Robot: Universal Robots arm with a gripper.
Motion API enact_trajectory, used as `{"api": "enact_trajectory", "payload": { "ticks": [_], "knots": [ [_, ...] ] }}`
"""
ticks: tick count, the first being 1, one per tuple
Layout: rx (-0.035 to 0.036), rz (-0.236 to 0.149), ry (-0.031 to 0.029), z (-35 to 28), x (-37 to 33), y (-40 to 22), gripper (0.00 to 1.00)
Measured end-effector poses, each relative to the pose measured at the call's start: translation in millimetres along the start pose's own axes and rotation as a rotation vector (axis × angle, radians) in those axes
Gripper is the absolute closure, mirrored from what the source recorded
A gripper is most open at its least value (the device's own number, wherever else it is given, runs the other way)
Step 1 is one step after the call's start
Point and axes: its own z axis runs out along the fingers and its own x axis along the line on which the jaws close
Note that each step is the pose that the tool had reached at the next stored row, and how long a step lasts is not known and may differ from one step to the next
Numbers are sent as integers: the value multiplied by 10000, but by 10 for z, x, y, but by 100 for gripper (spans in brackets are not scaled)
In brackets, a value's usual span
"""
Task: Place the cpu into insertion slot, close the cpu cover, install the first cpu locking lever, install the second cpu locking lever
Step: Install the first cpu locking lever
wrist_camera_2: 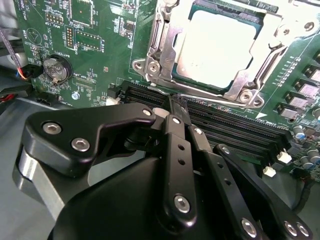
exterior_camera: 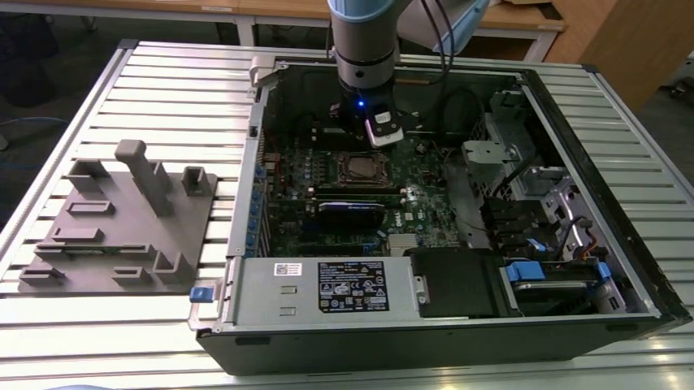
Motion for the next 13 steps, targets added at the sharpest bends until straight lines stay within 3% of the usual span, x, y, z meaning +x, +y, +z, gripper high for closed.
{"api": "enact_trajectory", "payload": {
  "ticks": [13],
  "knots": [
    [17, -3, -5, 3, -12, 0, 90]
  ]
}}
